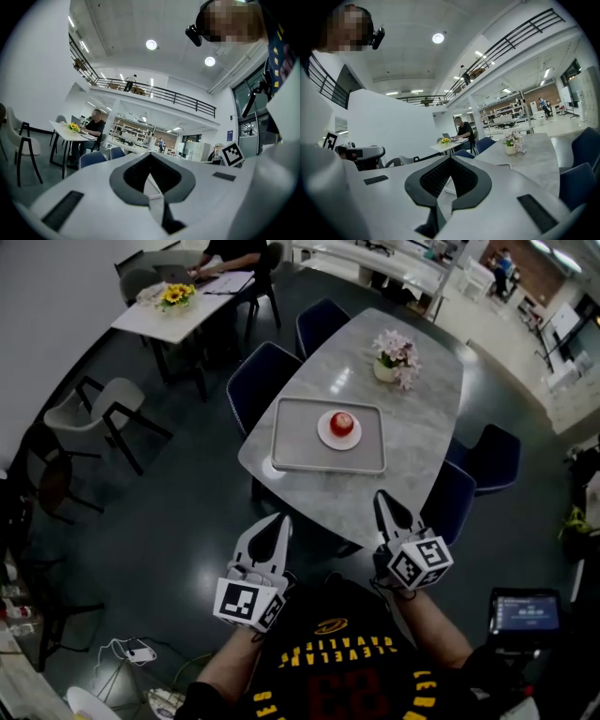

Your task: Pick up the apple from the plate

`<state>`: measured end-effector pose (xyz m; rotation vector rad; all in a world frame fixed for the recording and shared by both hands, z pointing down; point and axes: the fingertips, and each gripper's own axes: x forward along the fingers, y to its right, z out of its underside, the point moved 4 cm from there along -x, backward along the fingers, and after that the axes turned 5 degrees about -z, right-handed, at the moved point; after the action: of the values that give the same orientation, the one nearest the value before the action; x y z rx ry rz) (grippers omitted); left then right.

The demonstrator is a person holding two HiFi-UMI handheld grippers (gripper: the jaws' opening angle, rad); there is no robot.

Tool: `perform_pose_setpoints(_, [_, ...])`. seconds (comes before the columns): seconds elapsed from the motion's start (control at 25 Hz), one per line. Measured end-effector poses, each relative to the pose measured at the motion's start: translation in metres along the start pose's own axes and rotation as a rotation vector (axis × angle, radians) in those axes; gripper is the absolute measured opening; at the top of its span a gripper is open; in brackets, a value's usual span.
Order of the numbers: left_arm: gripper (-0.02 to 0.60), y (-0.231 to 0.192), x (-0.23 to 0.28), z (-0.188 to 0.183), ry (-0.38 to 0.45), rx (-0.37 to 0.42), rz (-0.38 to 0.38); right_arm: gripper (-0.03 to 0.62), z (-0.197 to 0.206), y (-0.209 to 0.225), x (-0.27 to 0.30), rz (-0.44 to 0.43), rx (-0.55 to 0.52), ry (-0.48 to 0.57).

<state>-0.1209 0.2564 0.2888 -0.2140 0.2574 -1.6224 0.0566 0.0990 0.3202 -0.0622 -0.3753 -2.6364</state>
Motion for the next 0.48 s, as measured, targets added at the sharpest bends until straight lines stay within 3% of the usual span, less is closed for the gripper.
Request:
perform_pose_setpoints(0.28, [0.000,-0.027,0.041,0.010,-0.041,-0.085,0.031,0.006,-0.020,0.033,0.024,0.080,-0.041,0.009])
perform_pose_setpoints(0.48, [0.000,-0.049,0.087,0.020,-0.129,-0.266,0.081,0.006,-0.015,0.064,0.054,0.086,0.057,0.018])
